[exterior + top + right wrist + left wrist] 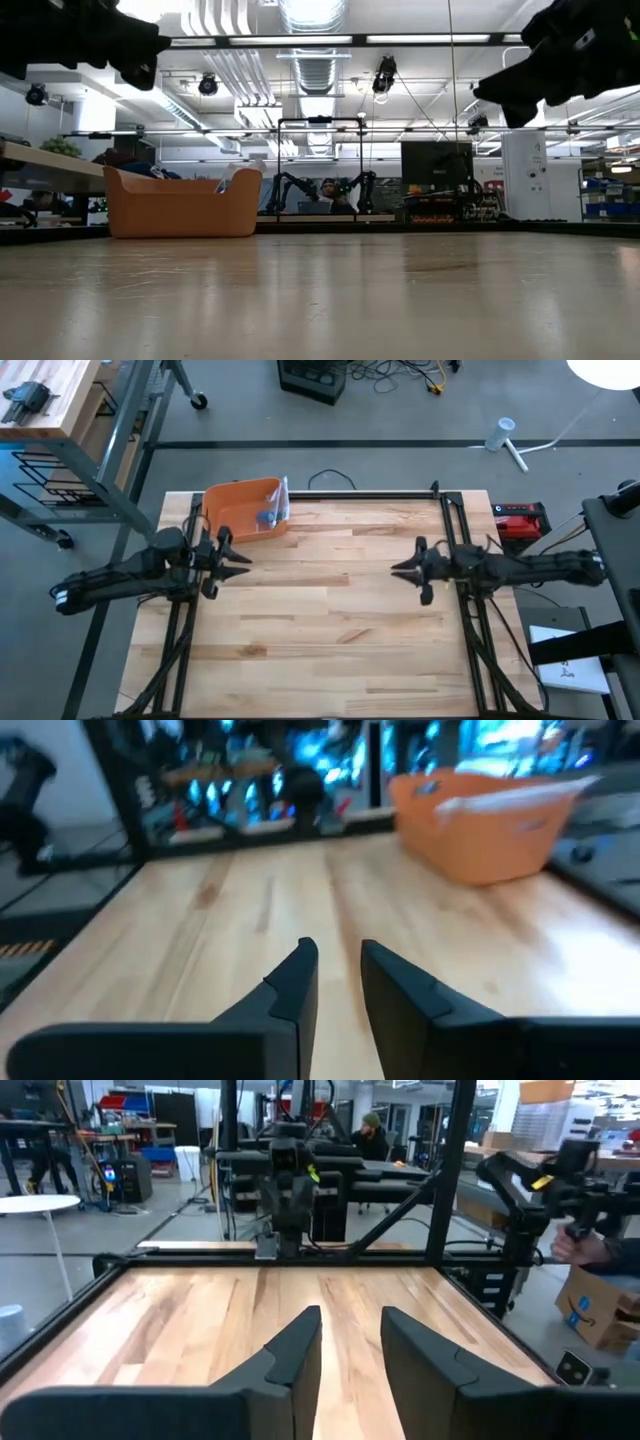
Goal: Roll bandage
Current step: Return to Home Position
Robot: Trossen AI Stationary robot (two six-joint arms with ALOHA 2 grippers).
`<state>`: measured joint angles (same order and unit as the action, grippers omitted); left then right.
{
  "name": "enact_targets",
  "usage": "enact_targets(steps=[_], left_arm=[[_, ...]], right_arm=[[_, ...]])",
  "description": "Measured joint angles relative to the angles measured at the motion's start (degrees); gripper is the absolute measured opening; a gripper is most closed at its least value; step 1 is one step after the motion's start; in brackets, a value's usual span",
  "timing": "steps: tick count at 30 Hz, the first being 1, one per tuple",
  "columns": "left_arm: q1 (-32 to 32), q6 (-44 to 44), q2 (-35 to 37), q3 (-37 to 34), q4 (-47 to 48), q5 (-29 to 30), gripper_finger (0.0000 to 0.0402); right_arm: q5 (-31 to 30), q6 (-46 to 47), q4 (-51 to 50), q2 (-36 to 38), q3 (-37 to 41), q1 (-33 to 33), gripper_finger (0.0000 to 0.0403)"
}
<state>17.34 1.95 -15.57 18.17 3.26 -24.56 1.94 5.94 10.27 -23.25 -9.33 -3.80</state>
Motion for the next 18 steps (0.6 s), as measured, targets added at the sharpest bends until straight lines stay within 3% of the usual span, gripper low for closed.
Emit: enact_targets(steps=[9, 15, 18], left_arm=[[0.00, 4.05, 10.82, -1.59, 6.45, -0.01, 0.0118], [-0.07, 8.14, 15.55, -6.98, 5.66, 0.29, 0.0131], [-0.11, 9.29, 14.81, -10.07, 2.58, 4.40, 0.0136]], right_arm=[[-0.58, -5.88, -5.29, 23.02, 5.35, -0.76, 0.0045], [-0.52, -8.85, 2.01, 20.73, 8.02, -0.76, 0.0039], [-0.47, -8.66, 0.41, 20.45, 8.23, -0.76, 0.0042]])
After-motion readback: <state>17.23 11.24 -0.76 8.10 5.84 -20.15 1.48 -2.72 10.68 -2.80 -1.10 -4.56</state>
